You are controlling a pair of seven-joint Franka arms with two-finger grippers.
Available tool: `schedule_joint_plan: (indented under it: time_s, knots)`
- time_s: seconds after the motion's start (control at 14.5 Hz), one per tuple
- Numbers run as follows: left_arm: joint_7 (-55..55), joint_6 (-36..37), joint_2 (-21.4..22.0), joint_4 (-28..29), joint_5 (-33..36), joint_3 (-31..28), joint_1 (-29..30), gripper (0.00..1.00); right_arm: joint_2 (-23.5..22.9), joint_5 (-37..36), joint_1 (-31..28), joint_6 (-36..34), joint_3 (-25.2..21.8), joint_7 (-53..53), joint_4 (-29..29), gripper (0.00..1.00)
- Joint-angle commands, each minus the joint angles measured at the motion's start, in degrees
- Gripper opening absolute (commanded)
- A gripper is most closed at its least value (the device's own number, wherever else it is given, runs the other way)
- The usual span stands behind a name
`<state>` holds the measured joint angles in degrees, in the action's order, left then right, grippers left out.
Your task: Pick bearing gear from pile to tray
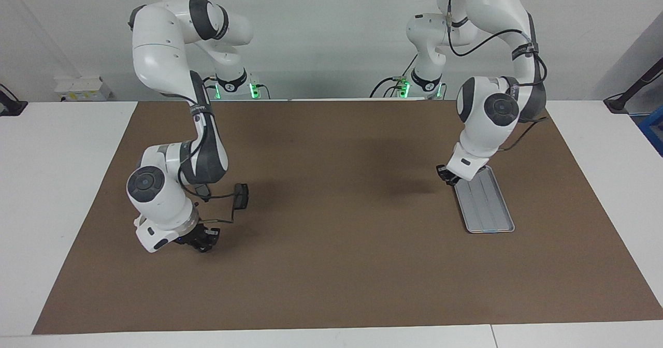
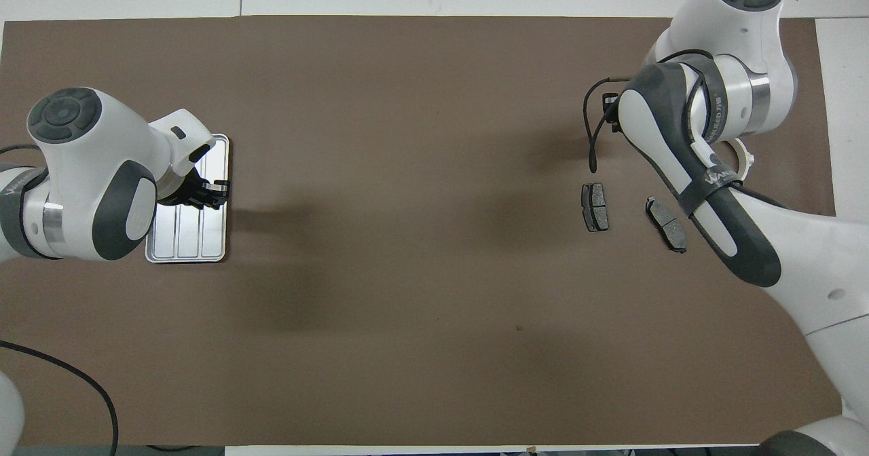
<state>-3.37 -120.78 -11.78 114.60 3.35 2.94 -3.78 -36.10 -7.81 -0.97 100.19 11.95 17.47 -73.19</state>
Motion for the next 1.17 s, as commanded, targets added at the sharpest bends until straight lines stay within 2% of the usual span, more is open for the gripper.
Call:
schedule_joint_plan:
  time_s: [0.0,0.14,0.28,0.41,0.48,0.69,0.76,0.9,1.1]
  knots:
    - [5.02,-6.38,4.65,8.87,0.6,0.49,2.72,0.12,2.26,2.61,7.36,-8.32,1.75,16.66,4.53,0.0]
    - [11.51,-7.8,5.71,11.6,0.6,0.67,7.88,0.12,2.26,4.11,14.29,-8.61,2.11,33.07,6.64,0.0]
    - [12.16,-7.8,5.72,11.79,0.51,0.67,8.18,0.12,2.17,4.55,21.25,-3.28,2.37,46.81,6.39,0.0]
    - [12.25,-7.97,5.89,12.31,0.43,0.67,8.35,0.12,1.13,3.77,26.43,2.36,2.37,54.57,5.25,0.0]
    - [11.99,-8.24,5.98,12.84,0.25,0.67,8.44,0.13,-1.41,3.24,29.25,5.43,2.03,57.65,5.07,0.0]
    - [9.53,-9.72,5.98,13.45,-1.06,0.76,7.56,0.13,-6.34,-2.11,31.38,17.28,2.02,63.12,1.49,0.0]
    - [9.26,-11.3,5.98,14.33,-1.59,0.76,7.56,0.13,-7.48,-2.56,31.47,18.98,1.94,63.22,0.95,0.0]
    - [8.99,-13.59,6.42,15.56,-3.26,0.76,7.56,0.13,-9.77,-3.7,31.65,19.43,1.94,63.31,1.12,0.0]
    - [8.21,-14.13,6.42,15.92,-5.01,0.76,7.56,0.14,-10.31,-4.06,31.56,19.34,1.94,63.22,1.29,0.0]
